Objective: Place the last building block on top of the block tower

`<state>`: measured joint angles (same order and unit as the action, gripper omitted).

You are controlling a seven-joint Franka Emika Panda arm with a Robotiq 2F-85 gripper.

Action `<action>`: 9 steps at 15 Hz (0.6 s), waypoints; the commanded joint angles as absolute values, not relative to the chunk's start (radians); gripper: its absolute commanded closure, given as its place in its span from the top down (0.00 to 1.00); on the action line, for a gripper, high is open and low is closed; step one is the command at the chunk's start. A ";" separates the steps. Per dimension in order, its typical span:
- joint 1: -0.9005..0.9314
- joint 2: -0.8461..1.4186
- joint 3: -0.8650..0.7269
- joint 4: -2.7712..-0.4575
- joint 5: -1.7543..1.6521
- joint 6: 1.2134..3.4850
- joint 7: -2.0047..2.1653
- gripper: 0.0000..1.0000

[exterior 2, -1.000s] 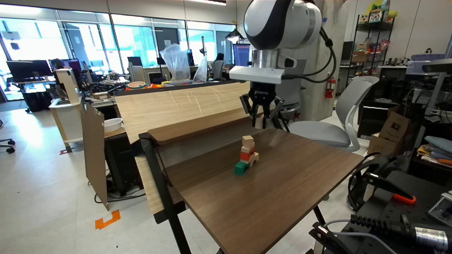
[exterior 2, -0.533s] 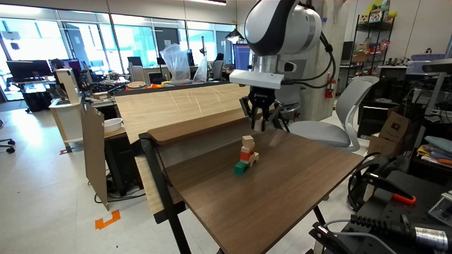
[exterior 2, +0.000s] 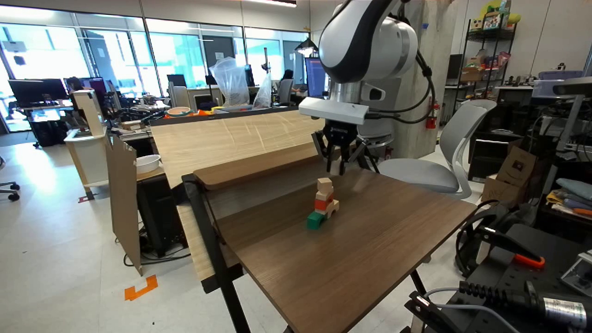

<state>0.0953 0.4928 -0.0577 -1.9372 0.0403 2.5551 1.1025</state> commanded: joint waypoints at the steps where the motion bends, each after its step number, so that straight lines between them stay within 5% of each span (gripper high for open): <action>1: 0.113 0.528 -0.069 -1.898 0.055 2.579 1.105 0.08; 9: 0.125 0.558 -0.068 -1.855 0.058 2.573 1.111 0.08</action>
